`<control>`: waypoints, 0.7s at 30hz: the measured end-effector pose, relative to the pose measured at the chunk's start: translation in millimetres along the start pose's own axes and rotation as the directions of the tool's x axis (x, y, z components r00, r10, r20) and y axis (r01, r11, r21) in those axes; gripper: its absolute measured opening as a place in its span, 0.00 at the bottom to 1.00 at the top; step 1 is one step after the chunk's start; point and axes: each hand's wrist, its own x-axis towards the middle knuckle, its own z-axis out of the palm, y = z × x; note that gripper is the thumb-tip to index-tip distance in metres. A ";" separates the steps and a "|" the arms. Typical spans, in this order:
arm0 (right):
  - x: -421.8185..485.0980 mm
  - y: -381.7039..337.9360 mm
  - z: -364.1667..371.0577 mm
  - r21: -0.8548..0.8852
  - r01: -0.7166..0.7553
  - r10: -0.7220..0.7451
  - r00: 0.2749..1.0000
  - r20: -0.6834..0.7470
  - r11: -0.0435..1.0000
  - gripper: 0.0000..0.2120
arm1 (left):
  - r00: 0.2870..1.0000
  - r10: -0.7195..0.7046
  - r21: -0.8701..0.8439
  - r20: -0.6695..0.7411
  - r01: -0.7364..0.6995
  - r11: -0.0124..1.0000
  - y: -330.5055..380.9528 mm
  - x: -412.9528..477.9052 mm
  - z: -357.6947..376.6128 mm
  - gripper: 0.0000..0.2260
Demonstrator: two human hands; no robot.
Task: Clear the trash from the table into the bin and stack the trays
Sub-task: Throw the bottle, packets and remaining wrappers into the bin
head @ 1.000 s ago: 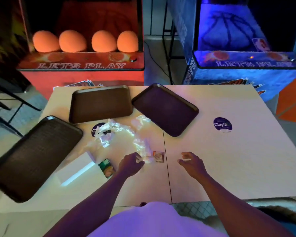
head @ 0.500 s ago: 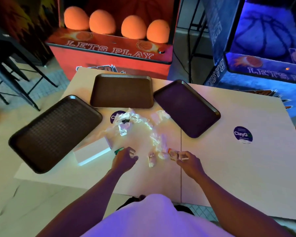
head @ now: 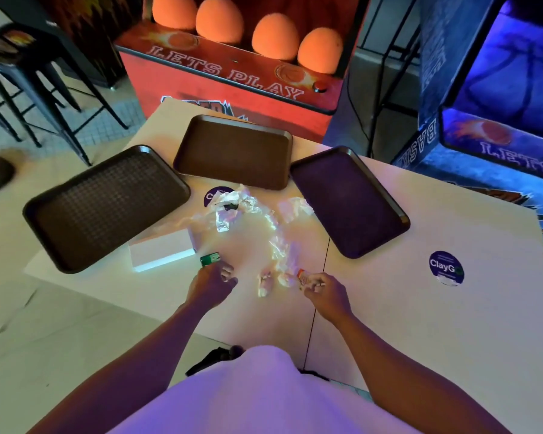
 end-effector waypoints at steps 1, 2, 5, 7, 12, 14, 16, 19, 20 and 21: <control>2.6 0.6 -1.2 -0.002 0.010 -0.010 1.000 0.001 1.000 0.13 | 1.000 -0.012 0.001 -0.008 0.012 1.000 1.7 -3.5 1.3 0.11; 5.5 1.3 -2.8 -0.001 0.021 -0.021 1.000 0.003 1.000 0.12 | 1.000 -0.020 0.000 -0.019 0.020 1.000 3.8 -6.6 2.9 0.11; 14.8 4.1 -2.8 -0.005 0.021 -0.021 0.999 0.025 1.000 0.16 | 0.998 -0.044 0.002 -0.054 0.045 0.999 9.4 -18.9 7.7 0.10; 22.1 6.1 1.0 -0.066 -0.029 0.032 0.998 0.050 0.997 0.30 | 0.994 -0.067 -0.003 -0.081 0.067 0.998 11.0 -27.8 12.3 0.10; 28.8 2.4 19.8 -0.186 -0.051 0.059 0.997 0.040 0.981 0.43 | 0.989 -0.115 -0.031 -0.096 0.112 0.993 5.5 -50.0 18.4 0.11; 26.5 -0.6 25.5 -0.213 -0.066 0.076 0.996 0.040 0.975 0.42 | 0.987 -0.125 -0.041 -0.102 0.121 0.992 2.6 -55.4 15.3 0.11; 26.5 -5.0 28.6 -0.240 -0.074 0.086 0.995 0.041 0.968 0.42 | 0.985 -0.132 -0.046 -0.111 0.127 0.991 2.1 -54.7 9.6 0.11; 32.4 -9.9 31.0 -0.263 -0.095 0.104 0.994 0.019 0.960 0.41 | 0.988 -0.116 -0.043 -0.101 0.112 0.993 4.3 -43.5 0.9 0.10; 34.3 -10.7 31.2 -0.270 -0.102 0.109 0.994 0.011 0.957 0.41 | 0.990 -0.109 -0.052 -0.089 0.105 0.993 6.0 -38.2 -1.4 0.10; 35.7 -11.9 32.4 -0.270 -0.110 0.115 0.993 0.003 0.957 0.40 | 0.992 -0.102 -0.061 -0.074 0.098 0.993 6.9 -33.3 -4.4 0.10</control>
